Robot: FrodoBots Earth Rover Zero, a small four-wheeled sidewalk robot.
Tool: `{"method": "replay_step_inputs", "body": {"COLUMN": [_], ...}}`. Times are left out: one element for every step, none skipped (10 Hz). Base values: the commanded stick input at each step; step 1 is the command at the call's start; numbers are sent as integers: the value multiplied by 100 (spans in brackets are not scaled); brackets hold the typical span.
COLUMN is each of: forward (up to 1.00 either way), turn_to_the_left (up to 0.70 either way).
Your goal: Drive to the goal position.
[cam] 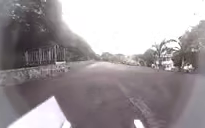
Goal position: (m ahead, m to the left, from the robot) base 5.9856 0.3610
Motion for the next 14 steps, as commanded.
{"method": "replay_step_inputs", "body": {"forward": [100,100,100,100,100,100,100,100,100,100,100,100,100,100], "turn_to_the_left": [0,0,0,-14,-28,-39,-7,0,0,0,0,0,-14,-40]}}
